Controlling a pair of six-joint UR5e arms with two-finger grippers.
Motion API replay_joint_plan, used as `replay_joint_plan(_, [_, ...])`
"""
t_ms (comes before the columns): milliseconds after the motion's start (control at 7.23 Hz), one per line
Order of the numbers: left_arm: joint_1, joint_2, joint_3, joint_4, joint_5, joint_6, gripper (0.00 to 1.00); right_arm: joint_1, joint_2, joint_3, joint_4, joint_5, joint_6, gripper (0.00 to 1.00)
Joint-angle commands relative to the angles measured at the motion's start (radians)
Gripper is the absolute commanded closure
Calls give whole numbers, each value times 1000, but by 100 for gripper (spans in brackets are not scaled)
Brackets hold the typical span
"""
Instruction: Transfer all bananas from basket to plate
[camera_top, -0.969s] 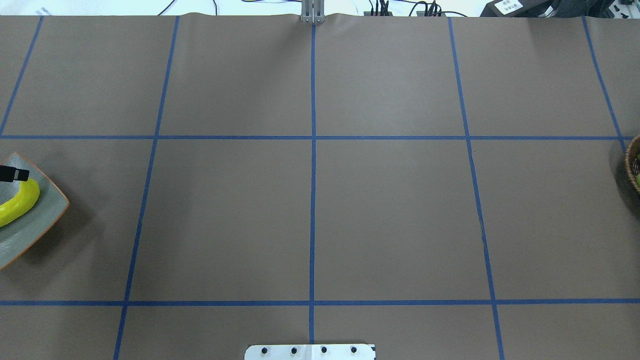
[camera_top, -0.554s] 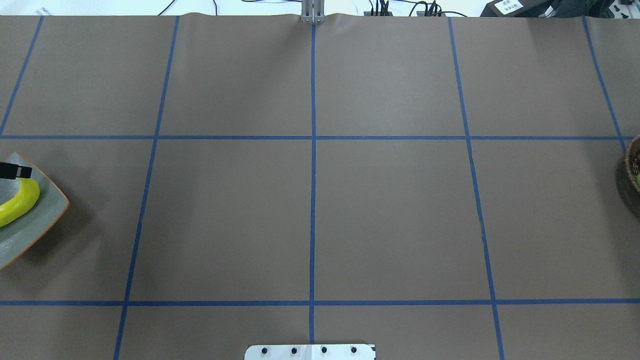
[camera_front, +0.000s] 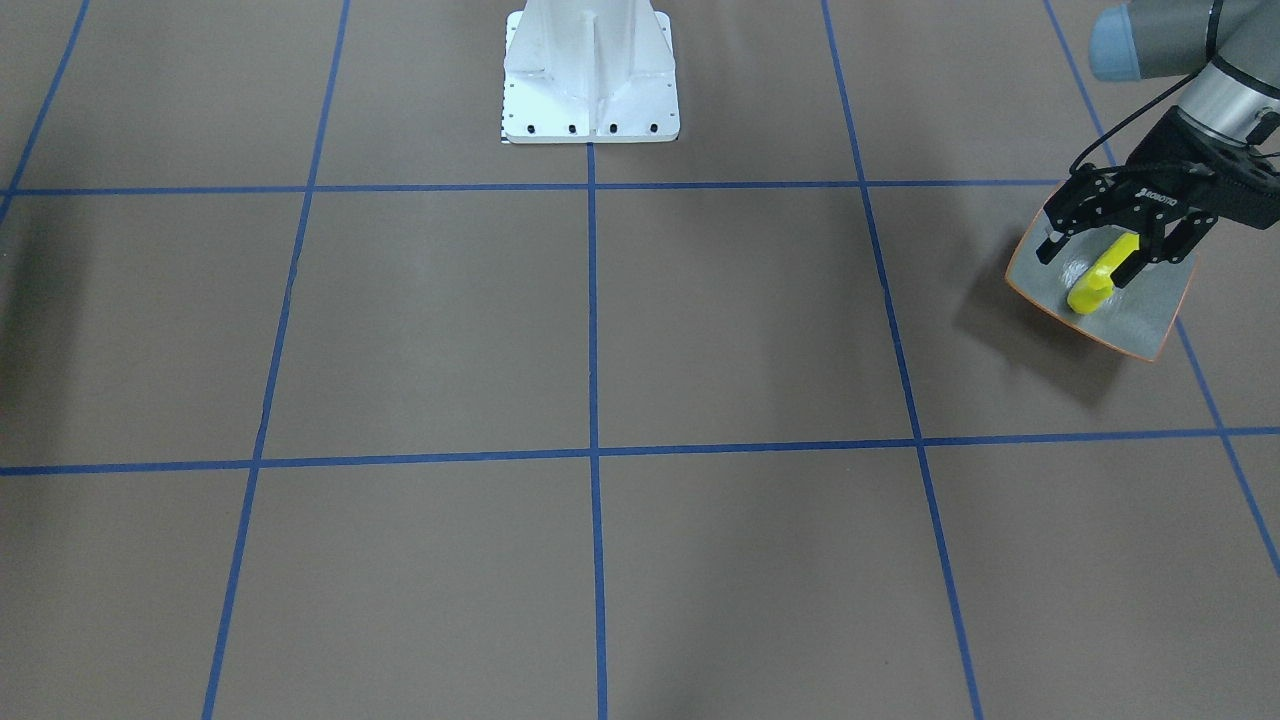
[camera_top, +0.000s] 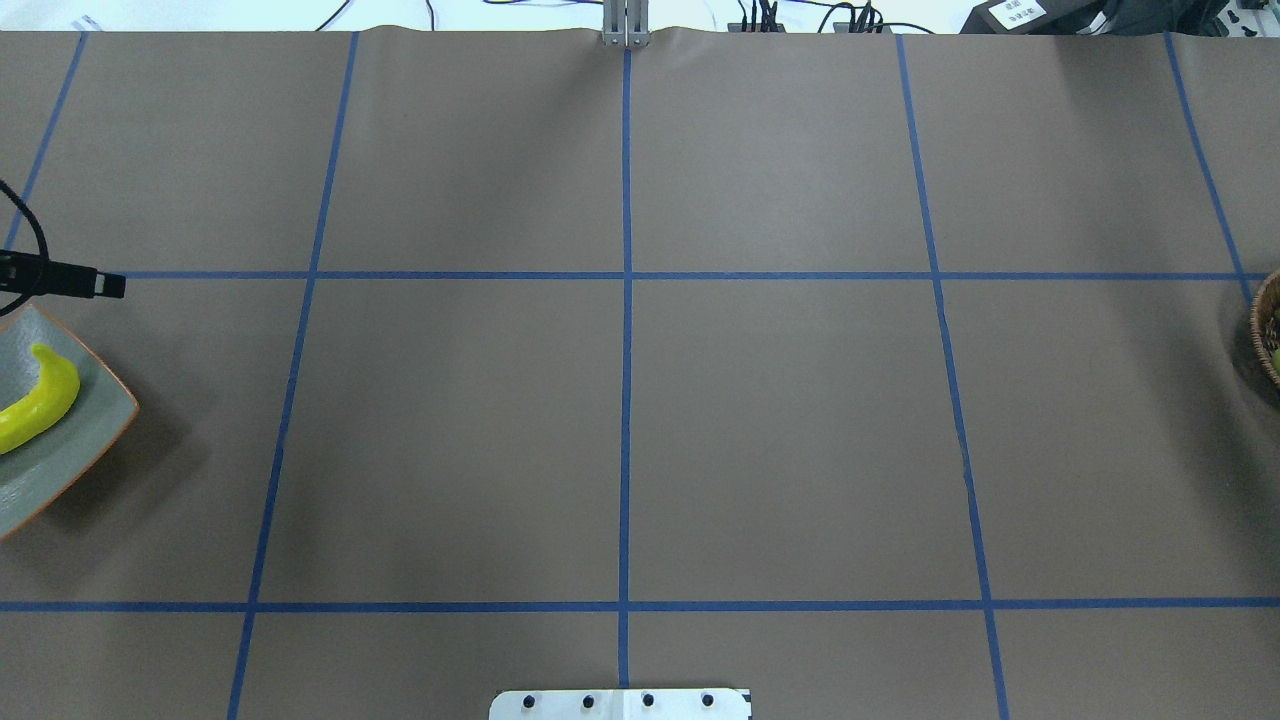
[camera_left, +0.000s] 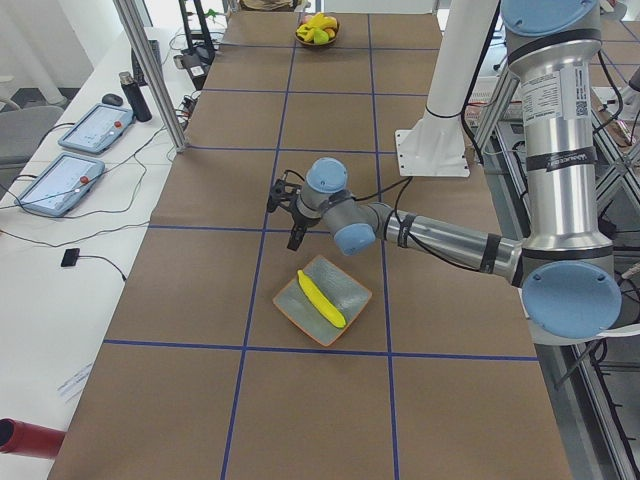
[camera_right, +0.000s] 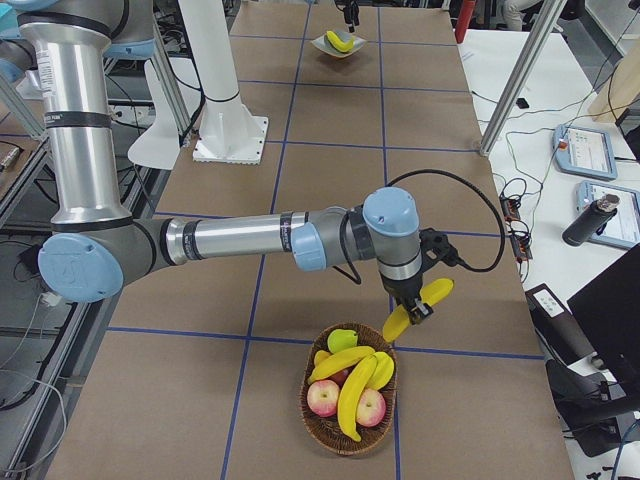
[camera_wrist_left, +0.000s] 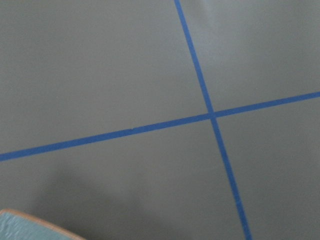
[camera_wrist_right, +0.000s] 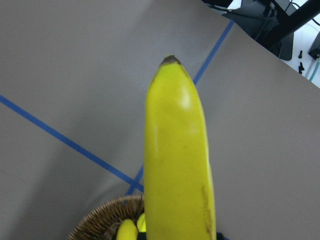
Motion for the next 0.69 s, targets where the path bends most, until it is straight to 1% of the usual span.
replay_joint_plan(0, [7,-187,-3,-1,-20,-159,0,-133,49,101,2,8,297,100])
replay_joint_plan(277, [68,-359,-6,-2,-19,-321,0,-256,134,154,2,-9,536,100])
replay_joint_plan(415, [105,-430,-4,1,-14,-415,0,-308,160,197,2,-22,623,100])
replay_joint_plan(554, [127,-479,-3,1,-14,-482,0,-370,177,243,2,-63,695,100])
